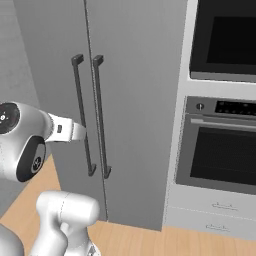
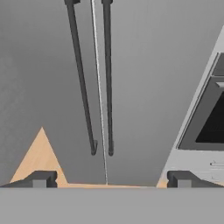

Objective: Take the strawberry from the fridge and place it on top of the pancake, located on the dining counter.

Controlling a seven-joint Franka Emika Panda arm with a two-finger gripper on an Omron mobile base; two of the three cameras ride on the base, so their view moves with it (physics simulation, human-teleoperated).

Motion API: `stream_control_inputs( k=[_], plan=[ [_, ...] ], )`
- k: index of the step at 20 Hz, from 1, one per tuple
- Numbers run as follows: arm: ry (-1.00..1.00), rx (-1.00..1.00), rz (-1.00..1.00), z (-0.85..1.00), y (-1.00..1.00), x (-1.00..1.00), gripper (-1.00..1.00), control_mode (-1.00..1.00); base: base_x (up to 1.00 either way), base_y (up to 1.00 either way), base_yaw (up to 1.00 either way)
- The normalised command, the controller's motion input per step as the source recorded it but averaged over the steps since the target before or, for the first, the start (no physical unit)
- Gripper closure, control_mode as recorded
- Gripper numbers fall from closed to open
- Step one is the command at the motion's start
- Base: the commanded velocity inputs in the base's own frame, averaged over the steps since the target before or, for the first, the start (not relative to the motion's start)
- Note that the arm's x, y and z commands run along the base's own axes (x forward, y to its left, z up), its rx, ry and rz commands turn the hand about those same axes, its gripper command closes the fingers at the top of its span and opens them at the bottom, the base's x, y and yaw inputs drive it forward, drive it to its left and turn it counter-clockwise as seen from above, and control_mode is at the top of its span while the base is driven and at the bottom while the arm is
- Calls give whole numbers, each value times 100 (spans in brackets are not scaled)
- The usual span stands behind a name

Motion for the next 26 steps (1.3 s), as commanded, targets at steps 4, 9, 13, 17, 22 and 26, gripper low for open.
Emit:
stream_control_inputs(
  k=[4, 9, 13, 17, 22, 26],
  plan=[
    [0, 0, 0, 0, 0, 0, -100, 100, -48, 2, 0],
    [10, 0, 0, 0, 9, 65, -100, -100, 3, 2, 0],
    [14, 0, 0, 0, 13, 100, -100, -100, 0, 0, 0],
    [12, 0, 1, -6, 8, 100, -100, -100, 0, 0, 0],
    [-1, 0, 0, -16, 5, 87, -100, -100, 0, 0, 0],
    [-24, 0, 0, -29, 6, 72, -100, -100, 0, 0, 0]
  ],
)
